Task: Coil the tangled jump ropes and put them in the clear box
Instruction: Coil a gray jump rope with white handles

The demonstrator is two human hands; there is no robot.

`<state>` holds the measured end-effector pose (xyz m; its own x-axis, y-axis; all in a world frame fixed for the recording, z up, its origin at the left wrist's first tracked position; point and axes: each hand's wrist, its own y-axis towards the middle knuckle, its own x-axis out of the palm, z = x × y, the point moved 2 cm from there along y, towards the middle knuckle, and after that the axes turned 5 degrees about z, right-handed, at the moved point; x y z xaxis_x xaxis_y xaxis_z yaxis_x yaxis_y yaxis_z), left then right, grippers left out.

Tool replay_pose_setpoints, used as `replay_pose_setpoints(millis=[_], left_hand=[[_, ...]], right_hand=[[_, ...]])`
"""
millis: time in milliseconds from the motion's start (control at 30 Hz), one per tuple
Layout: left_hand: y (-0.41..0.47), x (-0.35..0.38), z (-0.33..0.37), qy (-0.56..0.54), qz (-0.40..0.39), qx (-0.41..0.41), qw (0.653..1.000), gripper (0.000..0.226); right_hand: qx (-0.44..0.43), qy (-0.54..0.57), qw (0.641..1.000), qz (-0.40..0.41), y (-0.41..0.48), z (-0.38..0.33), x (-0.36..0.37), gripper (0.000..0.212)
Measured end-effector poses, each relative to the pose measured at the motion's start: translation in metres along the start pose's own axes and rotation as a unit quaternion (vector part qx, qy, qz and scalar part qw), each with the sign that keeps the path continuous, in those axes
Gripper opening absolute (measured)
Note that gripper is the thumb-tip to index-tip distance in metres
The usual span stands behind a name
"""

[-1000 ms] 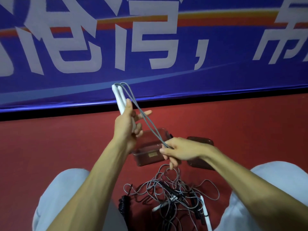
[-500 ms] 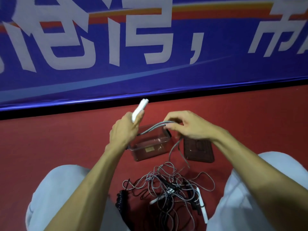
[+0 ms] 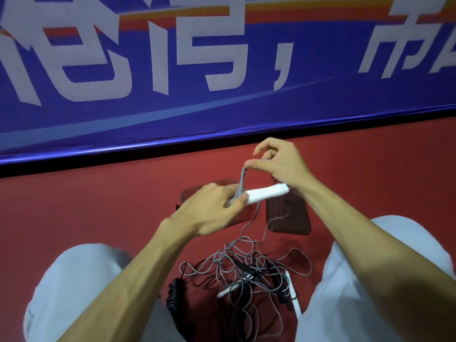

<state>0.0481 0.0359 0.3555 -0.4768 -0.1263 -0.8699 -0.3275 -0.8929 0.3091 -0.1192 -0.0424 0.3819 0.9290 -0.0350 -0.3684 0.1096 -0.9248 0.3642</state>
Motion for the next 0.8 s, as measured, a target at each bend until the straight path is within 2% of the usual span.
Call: replay_pose_setpoints(millis=[100,167,267,333,433,533,567,633,700,800], left_hand=[[0.001,-0.006,-0.003,-0.111,0.065,-0.024,0.991,0.032],[0.002,-0.008,-0.008,-0.178,0.113,-0.070,0.975,0.029],[0.006,-0.006,-0.017,-0.232,0.179,-0.134,0.946,0.048],[0.009,-0.005,-0.026,-0.245,0.212,-0.172,0.930,0.046],[0.013,-0.005,-0.047,-0.160,0.233,-0.200,0.938,0.028],[0.015,-0.004,-0.058,-0.117,0.231,-0.246,0.934,0.014],[0.014,-0.006,-0.057,-0.122,0.236,-0.258,0.929,0.017],[0.013,-0.011,-0.051,-0.155,0.259,-0.291,0.908,0.033],[0.011,-0.010,-0.050,-0.167,0.263,-0.319,0.895,0.045],[0.009,-0.002,-0.057,-0.089,0.221,-0.330,0.914,0.051]], right_hand=[[0.073,0.108,0.991,-0.007,0.002,0.005,0.001,0.021],[0.107,0.119,0.987,-0.005,0.001,0.008,0.005,0.012],[0.077,0.081,0.994,-0.020,-0.006,0.002,0.016,0.007],[0.062,0.062,0.995,-0.050,-0.013,0.001,0.027,0.009],[0.103,0.040,0.982,-0.151,-0.022,0.001,0.040,0.014],[0.141,0.043,0.942,-0.301,-0.033,-0.006,0.048,0.019],[0.134,0.027,0.926,-0.351,-0.037,-0.009,0.049,0.020],[0.080,-0.079,0.899,-0.423,-0.043,-0.009,0.046,0.028],[0.003,-0.206,0.880,-0.429,-0.041,-0.007,0.041,0.039],[-0.113,-0.280,0.870,-0.390,-0.037,-0.012,0.038,0.038]])
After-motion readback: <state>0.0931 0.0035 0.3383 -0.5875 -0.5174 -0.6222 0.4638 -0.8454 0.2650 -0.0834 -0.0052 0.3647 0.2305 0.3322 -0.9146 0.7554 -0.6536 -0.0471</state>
